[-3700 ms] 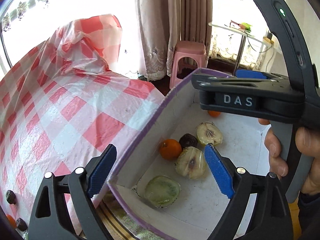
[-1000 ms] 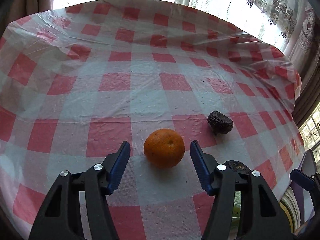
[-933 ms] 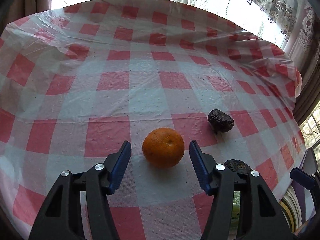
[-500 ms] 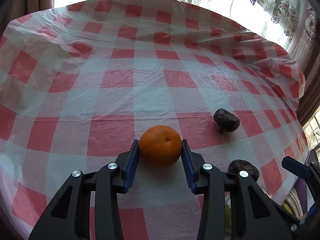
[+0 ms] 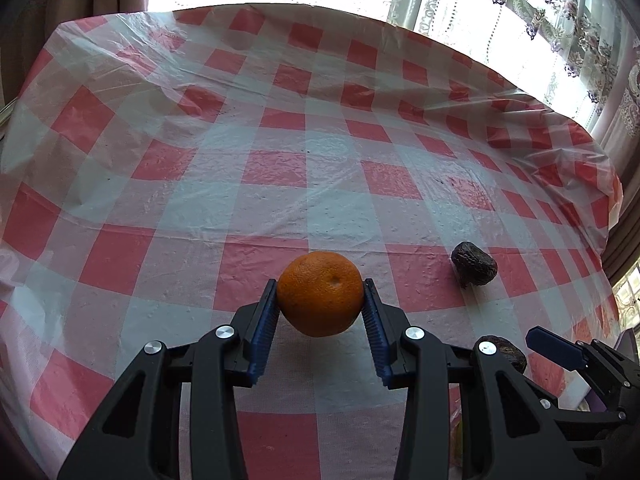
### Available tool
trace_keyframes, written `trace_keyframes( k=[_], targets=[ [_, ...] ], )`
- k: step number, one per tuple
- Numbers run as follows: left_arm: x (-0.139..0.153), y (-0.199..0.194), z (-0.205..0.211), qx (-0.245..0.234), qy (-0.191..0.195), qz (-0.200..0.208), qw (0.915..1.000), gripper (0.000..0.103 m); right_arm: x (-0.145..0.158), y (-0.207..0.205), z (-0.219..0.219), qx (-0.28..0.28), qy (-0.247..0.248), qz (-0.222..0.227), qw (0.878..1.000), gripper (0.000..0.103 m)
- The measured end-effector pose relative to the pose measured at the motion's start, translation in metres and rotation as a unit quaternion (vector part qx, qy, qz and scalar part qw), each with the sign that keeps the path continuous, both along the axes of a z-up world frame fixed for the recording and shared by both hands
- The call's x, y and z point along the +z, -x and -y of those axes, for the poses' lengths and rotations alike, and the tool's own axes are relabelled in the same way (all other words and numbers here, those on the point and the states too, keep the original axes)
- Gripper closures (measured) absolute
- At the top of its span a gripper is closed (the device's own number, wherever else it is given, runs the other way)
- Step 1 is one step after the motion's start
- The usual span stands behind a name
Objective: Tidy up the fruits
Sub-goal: 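Grasp the small orange with the left tool while the right tool grasps a dark date, then carry the small orange and the date with both tools toward the white box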
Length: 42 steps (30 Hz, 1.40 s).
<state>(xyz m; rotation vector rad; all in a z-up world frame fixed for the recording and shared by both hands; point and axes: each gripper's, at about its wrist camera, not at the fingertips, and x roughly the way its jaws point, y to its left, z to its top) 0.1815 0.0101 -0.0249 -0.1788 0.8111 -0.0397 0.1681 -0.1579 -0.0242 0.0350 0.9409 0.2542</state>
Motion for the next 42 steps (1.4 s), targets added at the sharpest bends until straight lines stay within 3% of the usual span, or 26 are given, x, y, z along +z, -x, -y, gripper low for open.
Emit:
trace_keyframes(
  k=[7,21,42],
  targets=[
    [0.001,0.001,-0.001,0.001,-0.001,0.003,1.0000,0.063,-0.004,-0.002,-0.006,0.023,-0.009,-0.007,1.000,0.065],
    [0.015,0.010,0.010,-0.003,-0.010,0.026,0.9996,0.064,0.009,0.013,0.022,-0.001,-0.056,0.032,0.998,0.065],
    [0.036,0.031,0.074,-0.072,-0.031,0.046,0.9959,0.064,0.021,0.034,0.089,-0.054,-0.106,0.048,0.992,0.066]
  ],
)
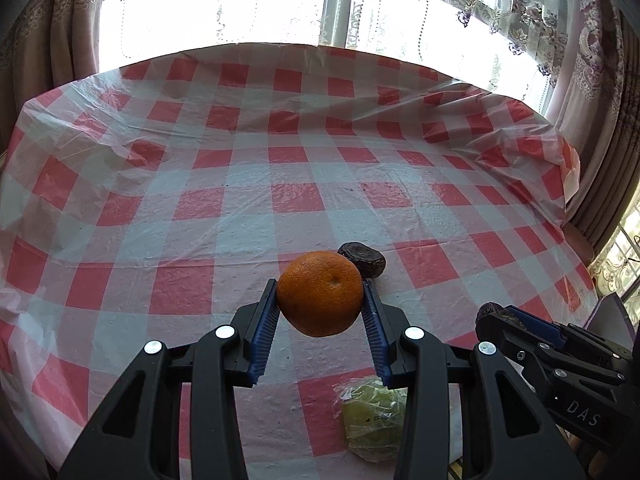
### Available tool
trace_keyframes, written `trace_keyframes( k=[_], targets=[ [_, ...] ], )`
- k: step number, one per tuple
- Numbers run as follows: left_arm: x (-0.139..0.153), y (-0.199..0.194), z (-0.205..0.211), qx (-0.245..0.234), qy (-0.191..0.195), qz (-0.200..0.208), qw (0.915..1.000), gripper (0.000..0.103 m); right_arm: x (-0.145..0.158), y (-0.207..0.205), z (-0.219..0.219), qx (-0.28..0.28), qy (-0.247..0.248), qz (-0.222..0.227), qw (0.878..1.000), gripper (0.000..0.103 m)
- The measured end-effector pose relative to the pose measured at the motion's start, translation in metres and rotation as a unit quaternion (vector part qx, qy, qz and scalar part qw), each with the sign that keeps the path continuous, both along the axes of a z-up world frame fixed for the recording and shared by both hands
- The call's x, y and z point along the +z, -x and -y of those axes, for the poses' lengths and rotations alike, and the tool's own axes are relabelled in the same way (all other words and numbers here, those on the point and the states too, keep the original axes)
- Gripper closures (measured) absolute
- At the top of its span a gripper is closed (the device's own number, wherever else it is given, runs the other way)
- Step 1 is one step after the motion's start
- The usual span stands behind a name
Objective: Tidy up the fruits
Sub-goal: 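Carry the small orange and the date with both tools toward the white box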
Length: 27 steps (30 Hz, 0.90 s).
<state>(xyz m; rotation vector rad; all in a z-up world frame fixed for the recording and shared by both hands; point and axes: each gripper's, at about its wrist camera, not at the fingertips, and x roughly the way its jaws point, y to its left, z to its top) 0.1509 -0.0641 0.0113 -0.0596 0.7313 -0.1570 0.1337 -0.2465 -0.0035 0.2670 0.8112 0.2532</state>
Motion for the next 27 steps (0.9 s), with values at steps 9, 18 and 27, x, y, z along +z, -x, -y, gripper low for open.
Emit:
trace_keyframes(
  k=[9,18,27],
  targets=[
    [0.003,0.008,0.033,-0.035,-0.013,0.001,0.9993,0.064,0.011,0.018,0.041,-0.029,-0.018,0.013,0.999,0.066],
    [0.007,0.019,0.082,-0.084,-0.031,0.004,0.9960,0.064,0.019,0.038,0.095,-0.072,-0.030,0.024,0.997,0.066],
    [0.010,0.029,0.144,-0.144,-0.049,0.008,0.9883,0.064,0.016,0.056,0.163,-0.133,-0.037,0.025,0.990,0.066]
  ],
)
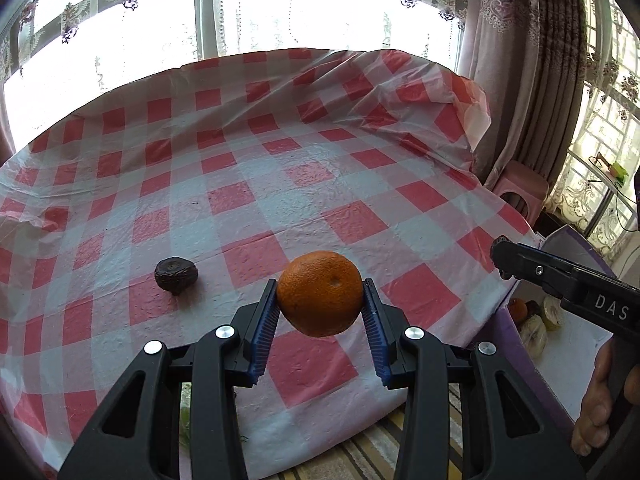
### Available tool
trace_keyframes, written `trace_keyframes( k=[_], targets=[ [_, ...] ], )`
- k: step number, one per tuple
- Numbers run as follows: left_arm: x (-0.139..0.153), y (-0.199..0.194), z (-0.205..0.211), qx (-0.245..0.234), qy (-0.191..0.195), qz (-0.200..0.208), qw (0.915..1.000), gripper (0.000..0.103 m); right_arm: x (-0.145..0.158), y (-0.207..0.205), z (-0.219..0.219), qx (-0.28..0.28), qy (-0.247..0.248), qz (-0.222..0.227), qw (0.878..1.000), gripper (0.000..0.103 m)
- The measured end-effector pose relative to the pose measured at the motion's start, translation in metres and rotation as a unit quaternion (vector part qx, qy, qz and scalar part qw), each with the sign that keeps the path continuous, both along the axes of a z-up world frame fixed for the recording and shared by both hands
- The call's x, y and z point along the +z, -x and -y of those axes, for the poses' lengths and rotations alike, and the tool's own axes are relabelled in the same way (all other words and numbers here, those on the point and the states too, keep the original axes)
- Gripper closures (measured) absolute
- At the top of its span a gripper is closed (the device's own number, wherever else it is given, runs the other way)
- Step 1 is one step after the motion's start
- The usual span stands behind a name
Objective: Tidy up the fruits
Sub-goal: 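Carry the small orange and the date with both tools toward the white box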
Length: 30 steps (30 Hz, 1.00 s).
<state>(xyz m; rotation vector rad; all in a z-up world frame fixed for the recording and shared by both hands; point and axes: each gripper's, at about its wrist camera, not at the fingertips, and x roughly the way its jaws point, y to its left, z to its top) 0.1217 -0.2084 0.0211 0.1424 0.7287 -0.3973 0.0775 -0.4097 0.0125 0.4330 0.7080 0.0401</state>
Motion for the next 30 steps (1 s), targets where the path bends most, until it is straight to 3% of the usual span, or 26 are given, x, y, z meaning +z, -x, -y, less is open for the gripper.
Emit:
trace_keyframes(
  k=[18,30],
  targets=[
    [-0.003,0.022,0.137,-0.139,-0.053,0.011,0.9889,0.064,-0.021,0.042,0.123,-0.121,-0.016,-0.011,0.993,0.066],
    [-0.029,0.040,0.227,-0.223,-0.091,-0.001,0.9707,0.064,-0.043,0.061,0.182,-0.209,0.027,-0.046,0.976,0.066]
  ],
)
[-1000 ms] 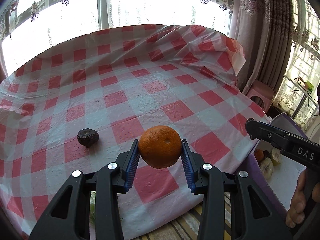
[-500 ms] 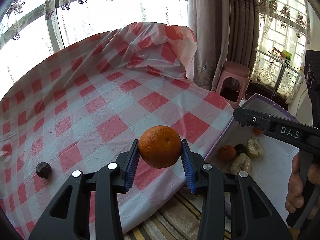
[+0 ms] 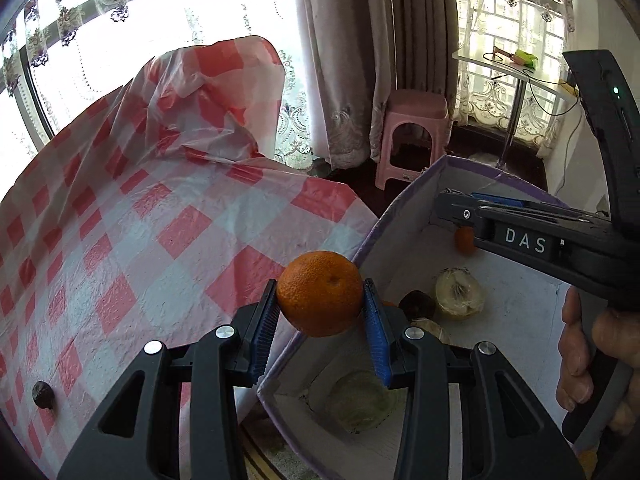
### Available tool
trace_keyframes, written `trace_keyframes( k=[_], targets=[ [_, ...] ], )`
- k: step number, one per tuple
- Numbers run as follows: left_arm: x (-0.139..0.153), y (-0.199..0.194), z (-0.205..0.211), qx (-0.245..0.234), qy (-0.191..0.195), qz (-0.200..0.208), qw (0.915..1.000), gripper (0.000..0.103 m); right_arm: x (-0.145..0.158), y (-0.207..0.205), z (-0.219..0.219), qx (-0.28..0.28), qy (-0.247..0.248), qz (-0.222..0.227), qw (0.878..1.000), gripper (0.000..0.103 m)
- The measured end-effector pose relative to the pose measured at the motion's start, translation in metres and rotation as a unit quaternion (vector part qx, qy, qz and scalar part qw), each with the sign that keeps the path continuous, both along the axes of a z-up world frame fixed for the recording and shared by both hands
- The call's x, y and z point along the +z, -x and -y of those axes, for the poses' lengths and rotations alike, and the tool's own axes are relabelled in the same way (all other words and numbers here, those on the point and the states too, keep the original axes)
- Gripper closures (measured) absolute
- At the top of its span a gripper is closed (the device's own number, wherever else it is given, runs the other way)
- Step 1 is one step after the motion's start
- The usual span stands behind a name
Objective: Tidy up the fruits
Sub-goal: 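Carry the small orange and the date with both tools toward the white box, then open both tools to drop the orange and date into the box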
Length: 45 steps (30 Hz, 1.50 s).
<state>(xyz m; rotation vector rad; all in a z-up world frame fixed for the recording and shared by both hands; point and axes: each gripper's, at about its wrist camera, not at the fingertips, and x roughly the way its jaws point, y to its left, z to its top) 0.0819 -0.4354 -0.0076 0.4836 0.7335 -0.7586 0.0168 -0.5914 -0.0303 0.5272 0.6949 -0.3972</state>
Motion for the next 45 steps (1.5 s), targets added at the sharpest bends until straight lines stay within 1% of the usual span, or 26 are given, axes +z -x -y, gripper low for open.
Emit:
trace_keyframes(
  k=[5,8,15,21,26,27,29,33,35,37,41,45],
  targets=[
    [-0.010,0.005,0.031,-0.037,-0.021,-0.019,0.9989,0.064,-0.011,0.001,0.015,-0.026,0.008,-0.020,0.999,0.066],
    [-0.018,0.008,0.046,-0.055,-0.042,-0.022,0.9974,0.064,-0.018,0.003,0.023,-0.042,0.010,-0.031,0.999,0.066],
    [-0.034,0.004,0.069,-0.070,-0.072,-0.024,0.9946,0.064,-0.030,0.005,0.036,-0.068,0.012,-0.049,0.996,0.065],
    [-0.047,0.002,0.081,-0.076,-0.092,-0.028,0.9925,0.063,-0.033,0.006,0.038,-0.081,0.018,-0.058,0.995,0.065],
    [-0.053,0.000,0.085,-0.074,-0.099,-0.034,0.9918,0.063,-0.033,0.006,0.039,-0.084,0.016,-0.057,0.995,0.064],
    [-0.052,-0.001,0.085,-0.072,-0.097,-0.035,0.9921,0.063,-0.033,0.006,0.039,-0.084,0.016,-0.057,0.995,0.062],
    [-0.051,0.000,0.085,-0.071,-0.094,-0.036,0.9924,0.062,-0.032,0.007,0.039,-0.086,0.022,-0.057,0.994,0.052],
    [-0.050,0.004,0.084,-0.073,-0.094,-0.028,0.9926,0.061,-0.032,0.006,0.039,-0.085,0.023,-0.058,0.994,0.049],
    [-0.048,0.005,0.083,-0.073,-0.092,-0.024,0.9928,0.056,-0.031,0.008,0.039,-0.086,0.022,-0.057,0.994,0.045],
    [-0.046,0.006,0.080,-0.071,-0.088,-0.019,0.9934,0.052,-0.030,0.009,0.038,-0.087,0.022,-0.054,0.994,0.044],
    [-0.042,0.004,0.074,-0.069,-0.077,-0.023,0.9943,0.052,-0.027,0.010,0.037,-0.087,0.024,-0.051,0.995,0.042],
    [-0.036,0.005,0.065,-0.063,-0.066,-0.025,0.9955,0.052,-0.025,0.010,0.034,-0.084,0.025,-0.048,0.995,0.041]
  ],
)
